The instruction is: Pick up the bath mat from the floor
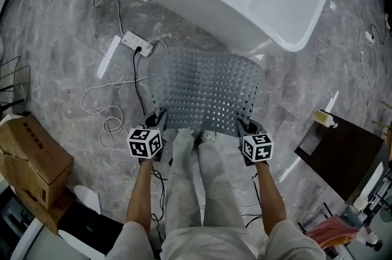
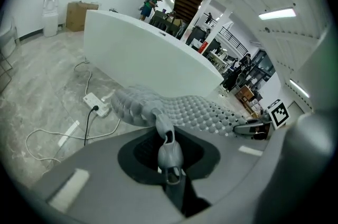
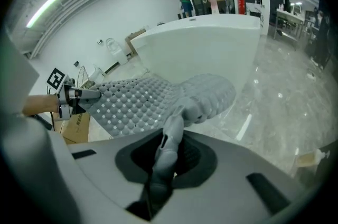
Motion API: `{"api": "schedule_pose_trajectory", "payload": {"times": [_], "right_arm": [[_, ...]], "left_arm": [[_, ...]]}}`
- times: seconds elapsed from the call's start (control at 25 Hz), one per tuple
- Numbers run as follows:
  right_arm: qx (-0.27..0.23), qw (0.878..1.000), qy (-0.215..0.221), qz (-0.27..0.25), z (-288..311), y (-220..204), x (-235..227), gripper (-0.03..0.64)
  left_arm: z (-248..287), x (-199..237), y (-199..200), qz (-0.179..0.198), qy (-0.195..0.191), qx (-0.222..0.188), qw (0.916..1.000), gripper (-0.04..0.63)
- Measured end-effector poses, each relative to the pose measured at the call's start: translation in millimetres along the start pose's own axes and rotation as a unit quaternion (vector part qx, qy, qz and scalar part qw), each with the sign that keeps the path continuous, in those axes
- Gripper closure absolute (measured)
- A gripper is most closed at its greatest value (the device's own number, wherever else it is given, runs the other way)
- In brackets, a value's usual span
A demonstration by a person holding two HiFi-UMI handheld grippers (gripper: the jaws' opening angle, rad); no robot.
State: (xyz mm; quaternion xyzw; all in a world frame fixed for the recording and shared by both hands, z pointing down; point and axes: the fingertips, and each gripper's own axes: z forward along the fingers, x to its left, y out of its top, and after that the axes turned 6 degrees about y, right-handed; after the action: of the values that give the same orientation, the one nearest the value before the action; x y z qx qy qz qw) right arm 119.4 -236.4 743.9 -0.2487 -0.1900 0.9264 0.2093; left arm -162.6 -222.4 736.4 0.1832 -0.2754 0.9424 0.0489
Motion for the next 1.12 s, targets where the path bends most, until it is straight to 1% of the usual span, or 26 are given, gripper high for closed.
{"api": "schedule_pose_trajectory", "payload": {"times": [0.24,0.56,0.96,1.12], "right_arm": [[-0.04,0.999,0.002,-0.027,-43,42,37,0.566],[-0.092,0.994,-0.008,-0.062,-115,103,67,0.566],[-0.173,0.982,-0.025,-0.076,-200,178,92,0.566],[-0.196,0.976,-0.028,-0.089,-233,204,98,0.566]], "left_arm": [[-49,-15,41,0.011,-0.01,-0.035,0.9993,0.548],[-111,-48,95,0.031,-0.018,-0.077,0.9964,0.548],[-178,-103,181,0.066,-0.042,-0.141,0.9869,0.548],[-205,-125,213,0.078,-0.048,-0.161,0.9826,0.549]]}}
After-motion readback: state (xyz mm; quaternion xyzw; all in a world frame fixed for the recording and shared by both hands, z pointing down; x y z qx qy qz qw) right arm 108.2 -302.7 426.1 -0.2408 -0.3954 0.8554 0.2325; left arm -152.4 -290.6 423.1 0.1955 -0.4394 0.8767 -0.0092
